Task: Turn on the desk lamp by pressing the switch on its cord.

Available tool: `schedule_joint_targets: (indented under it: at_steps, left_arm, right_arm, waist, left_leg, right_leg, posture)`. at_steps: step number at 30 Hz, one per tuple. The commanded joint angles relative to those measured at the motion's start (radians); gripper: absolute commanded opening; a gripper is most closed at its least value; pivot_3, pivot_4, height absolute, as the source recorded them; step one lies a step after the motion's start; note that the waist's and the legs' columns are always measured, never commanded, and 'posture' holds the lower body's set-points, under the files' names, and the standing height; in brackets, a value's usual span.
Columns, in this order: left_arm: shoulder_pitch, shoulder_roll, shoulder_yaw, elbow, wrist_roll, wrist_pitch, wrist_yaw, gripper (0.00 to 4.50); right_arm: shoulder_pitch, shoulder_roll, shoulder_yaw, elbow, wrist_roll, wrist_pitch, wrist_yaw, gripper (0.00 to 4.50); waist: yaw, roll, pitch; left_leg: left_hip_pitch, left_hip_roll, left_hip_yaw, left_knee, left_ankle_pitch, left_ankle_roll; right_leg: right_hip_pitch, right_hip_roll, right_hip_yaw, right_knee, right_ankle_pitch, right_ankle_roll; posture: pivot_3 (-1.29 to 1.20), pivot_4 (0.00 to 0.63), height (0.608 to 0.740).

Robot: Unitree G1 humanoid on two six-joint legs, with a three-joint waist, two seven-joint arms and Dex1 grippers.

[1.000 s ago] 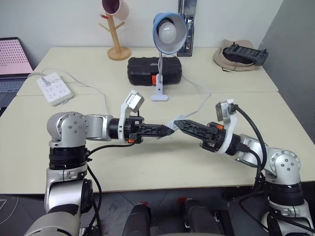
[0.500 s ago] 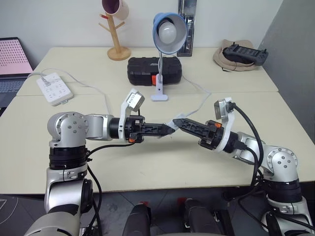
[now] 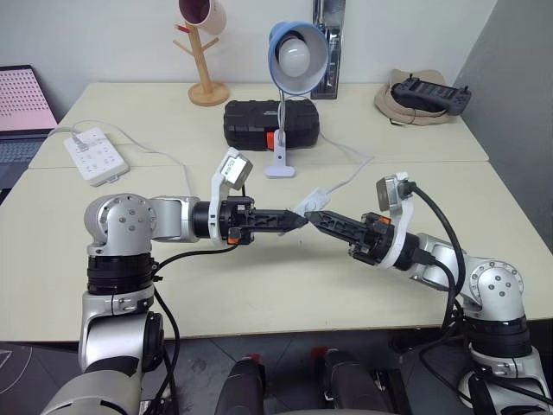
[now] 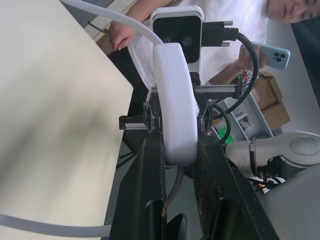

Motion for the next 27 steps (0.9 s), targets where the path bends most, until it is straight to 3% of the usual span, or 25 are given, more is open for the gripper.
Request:
schedule_joint_targets:
  at_steps: [1, 15, 17, 21, 27]
  left_arm:
    - [-0.013, 0.006, -0.008, -0.017, -0.017, -0.011, -0.001, 0.39]
    - [-0.007, 0.009, -0.013, -0.029, -0.017, -0.013, -0.003, 0.39]
    - [-0.006, 0.008, -0.012, -0.031, -0.018, -0.013, -0.001, 0.39]
    - [-0.007, 0.009, -0.014, -0.031, -0.02, -0.014, 0.002, 0.39]
    - [-0.007, 0.013, -0.02, -0.032, -0.021, -0.019, 0.004, 0.39]
  right_arm:
    - [-0.015, -0.014, -0.009, -0.029, -0.001, -0.012, 0.001, 0.58]
    - [-0.026, -0.005, -0.006, -0.038, -0.009, -0.023, -0.008, 0.57]
    - [-0.025, -0.005, -0.008, -0.035, 0.01, -0.021, -0.005, 1.27]
    - [-0.022, -0.013, -0.014, -0.037, 0.025, -0.016, -0.001, 2.11]
    - [-0.019, -0.016, -0.015, -0.043, 0.049, -0.02, -0.008, 2.23]
  waist:
    - [0.0, 0.0, 0.0]
    - [0.0, 0.0, 0.0]
    - [0.0, 0.0, 0.0]
    - [0.0, 0.0, 0.0]
    - [0.0, 0.0, 0.0]
  left_leg:
    - [0.0, 0.0, 0.0, 0.0, 0.0, 0.0]
    - [0.0, 0.0, 0.0, 0.0, 0.0, 0.0]
    - [0.0, 0.0, 0.0, 0.0, 0.0, 0.0]
    - [0.0, 0.0, 0.0, 0.0, 0.0, 0.0]
    - [0.0, 0.0, 0.0, -0.001, 0.0, 0.0]
  right_leg:
    - [0.0, 0.0, 0.0, 0.0, 0.0, 0.0]
    - [0.0, 0.0, 0.0, 0.0, 0.0, 0.0]
    - [0.0, 0.0, 0.0, 0.0, 0.0, 0.0]
    - [0.0, 0.0, 0.0, -0.001, 0.0, 0.0]
    - [0.0, 0.0, 0.0, -0.001, 0.0, 0.0]
  posture:
    - [0.0, 0.15, 0.74]
    - [0.0, 0.15, 0.74]
    - [0.0, 0.15, 0.74]
    - [0.0, 0.15, 0.74]
    - [0.0, 0.15, 0.74]
